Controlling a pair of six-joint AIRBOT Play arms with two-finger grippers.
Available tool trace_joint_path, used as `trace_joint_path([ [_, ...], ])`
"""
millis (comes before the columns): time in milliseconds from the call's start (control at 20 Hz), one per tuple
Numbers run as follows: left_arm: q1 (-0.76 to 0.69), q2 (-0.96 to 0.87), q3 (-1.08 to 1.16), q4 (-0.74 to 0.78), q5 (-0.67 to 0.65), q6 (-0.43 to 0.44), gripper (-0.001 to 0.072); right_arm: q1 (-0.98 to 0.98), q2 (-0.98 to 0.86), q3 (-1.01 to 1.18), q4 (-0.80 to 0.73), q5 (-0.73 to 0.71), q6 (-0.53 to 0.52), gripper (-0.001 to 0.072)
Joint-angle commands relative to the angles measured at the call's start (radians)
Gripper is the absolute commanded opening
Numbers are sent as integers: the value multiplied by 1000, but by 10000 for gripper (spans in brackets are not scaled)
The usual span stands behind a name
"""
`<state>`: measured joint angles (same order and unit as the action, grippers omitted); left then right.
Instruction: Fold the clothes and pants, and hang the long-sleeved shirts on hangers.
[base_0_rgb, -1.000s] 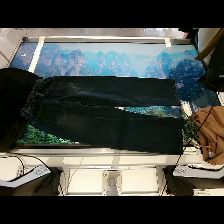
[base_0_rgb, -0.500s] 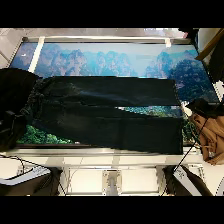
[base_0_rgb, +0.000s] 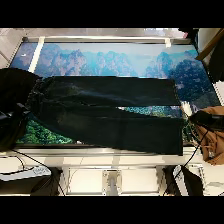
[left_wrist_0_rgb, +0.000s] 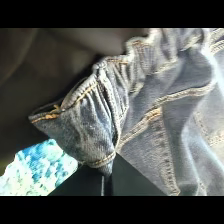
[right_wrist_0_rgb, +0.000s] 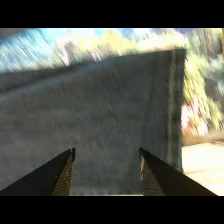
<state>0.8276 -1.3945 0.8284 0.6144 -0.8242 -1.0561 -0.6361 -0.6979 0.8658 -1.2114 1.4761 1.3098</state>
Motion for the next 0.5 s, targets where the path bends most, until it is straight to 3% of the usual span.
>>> trace_joint_path([
  [0,3,57,9,10,2,19,30,-12,18,-50,-70,95,43,449],
  [200,3,120,9,75,-6,47,30,-200,-32,-225,-50,95,-5,448],
  [450,3,126,9,92,-10,47,31,-542,-164,-453,135,-7,-251,452],
])
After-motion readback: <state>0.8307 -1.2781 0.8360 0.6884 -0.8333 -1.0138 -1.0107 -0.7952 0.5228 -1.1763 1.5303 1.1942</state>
